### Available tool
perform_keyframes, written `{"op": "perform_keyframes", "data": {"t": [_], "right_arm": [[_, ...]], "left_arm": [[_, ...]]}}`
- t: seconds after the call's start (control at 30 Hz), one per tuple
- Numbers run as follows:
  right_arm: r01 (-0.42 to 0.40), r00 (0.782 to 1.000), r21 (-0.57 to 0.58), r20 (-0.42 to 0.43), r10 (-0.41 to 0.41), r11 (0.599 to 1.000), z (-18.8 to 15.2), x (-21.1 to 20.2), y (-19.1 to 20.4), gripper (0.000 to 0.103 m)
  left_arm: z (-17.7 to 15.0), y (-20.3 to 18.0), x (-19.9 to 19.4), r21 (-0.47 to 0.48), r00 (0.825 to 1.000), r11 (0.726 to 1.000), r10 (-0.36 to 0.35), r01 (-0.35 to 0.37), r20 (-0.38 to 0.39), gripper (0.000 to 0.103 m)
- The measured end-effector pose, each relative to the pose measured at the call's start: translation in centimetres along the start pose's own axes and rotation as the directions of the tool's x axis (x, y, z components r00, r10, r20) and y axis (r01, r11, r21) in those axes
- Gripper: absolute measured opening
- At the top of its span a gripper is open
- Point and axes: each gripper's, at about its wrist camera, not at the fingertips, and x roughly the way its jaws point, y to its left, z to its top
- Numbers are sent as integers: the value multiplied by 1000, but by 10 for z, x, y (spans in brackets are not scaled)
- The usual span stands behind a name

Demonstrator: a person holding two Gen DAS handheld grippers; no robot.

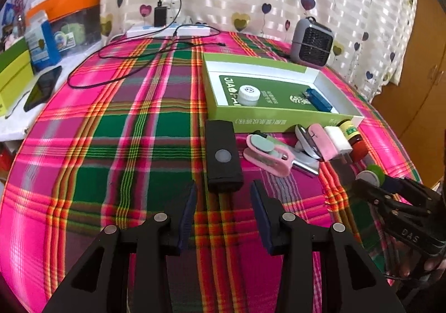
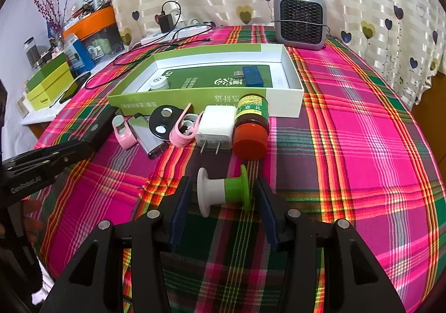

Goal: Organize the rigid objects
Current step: 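Grasp the black rectangular device with the left gripper while the right gripper grasps the white-green spool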

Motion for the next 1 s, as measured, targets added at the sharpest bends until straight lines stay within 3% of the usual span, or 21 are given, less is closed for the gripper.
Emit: {"op": "perform_keyframes", "data": {"t": [1.0], "right_arm": [[49, 999, -29, 8, -49, 998, 4, 5, 3, 47]], "left_arm": [[24, -4, 30, 37, 996, 995, 89, -88, -32, 39]]}}
